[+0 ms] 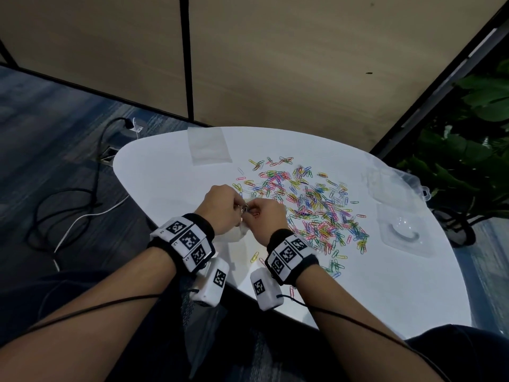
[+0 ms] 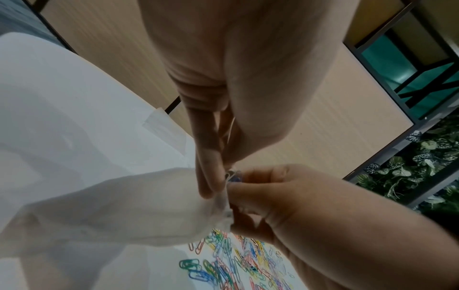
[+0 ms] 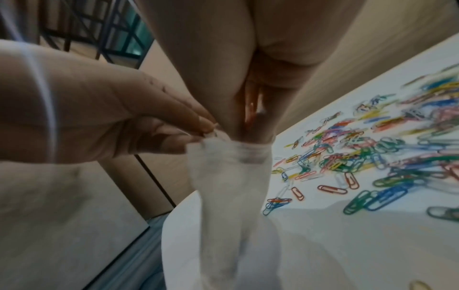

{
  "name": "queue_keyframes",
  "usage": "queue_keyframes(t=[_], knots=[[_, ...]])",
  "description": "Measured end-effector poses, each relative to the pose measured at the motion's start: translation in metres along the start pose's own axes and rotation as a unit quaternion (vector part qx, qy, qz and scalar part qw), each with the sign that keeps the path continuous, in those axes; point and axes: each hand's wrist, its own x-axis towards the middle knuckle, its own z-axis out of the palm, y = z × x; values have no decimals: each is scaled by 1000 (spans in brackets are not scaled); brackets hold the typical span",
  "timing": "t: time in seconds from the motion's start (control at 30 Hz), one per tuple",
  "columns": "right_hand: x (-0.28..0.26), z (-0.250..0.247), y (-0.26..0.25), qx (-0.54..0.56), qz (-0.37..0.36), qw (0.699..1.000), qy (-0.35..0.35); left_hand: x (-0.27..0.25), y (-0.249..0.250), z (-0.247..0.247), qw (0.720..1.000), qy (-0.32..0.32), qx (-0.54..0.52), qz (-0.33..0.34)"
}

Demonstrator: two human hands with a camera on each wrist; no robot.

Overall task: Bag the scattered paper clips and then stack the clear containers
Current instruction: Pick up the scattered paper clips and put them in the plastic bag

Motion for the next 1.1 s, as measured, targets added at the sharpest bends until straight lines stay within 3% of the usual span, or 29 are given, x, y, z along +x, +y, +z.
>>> queue_keyframes(t=[0.1,0.27,0.33,0.43,0.53,0.63,0.73,0.93,1.1], knots=[[1,-1,-3,-50,-17,998,-14,-2,1,1,1000,-6,-1,-6],[3,-6,-1,-100,-8,989,-108,-1,-1,4,1000,-11,15,-6],[-1,-15,2,-54,-25,991,-118,0,0,4,1000,-7,18,-14],[-12,-37,21,72,-15,995,-70,1,0,3,999,-3,22,-27],[-29,-60,59,-8,73,995,-74,-1,2,-1,999,-2,38,-37],[-56,-66,96,-157,247,939,-182,-4,7,-2,998,-8,59,-36],[-79,-47,114,-89,318,924,-194,-7,9,-1,997,-11,71,-34],[-66,-7,108,-122,235,962,-61,-8,8,5,996,-18,81,-37],[-37,0,102,-181,163,969,-34,-7,2,3,996,-23,79,-35]])
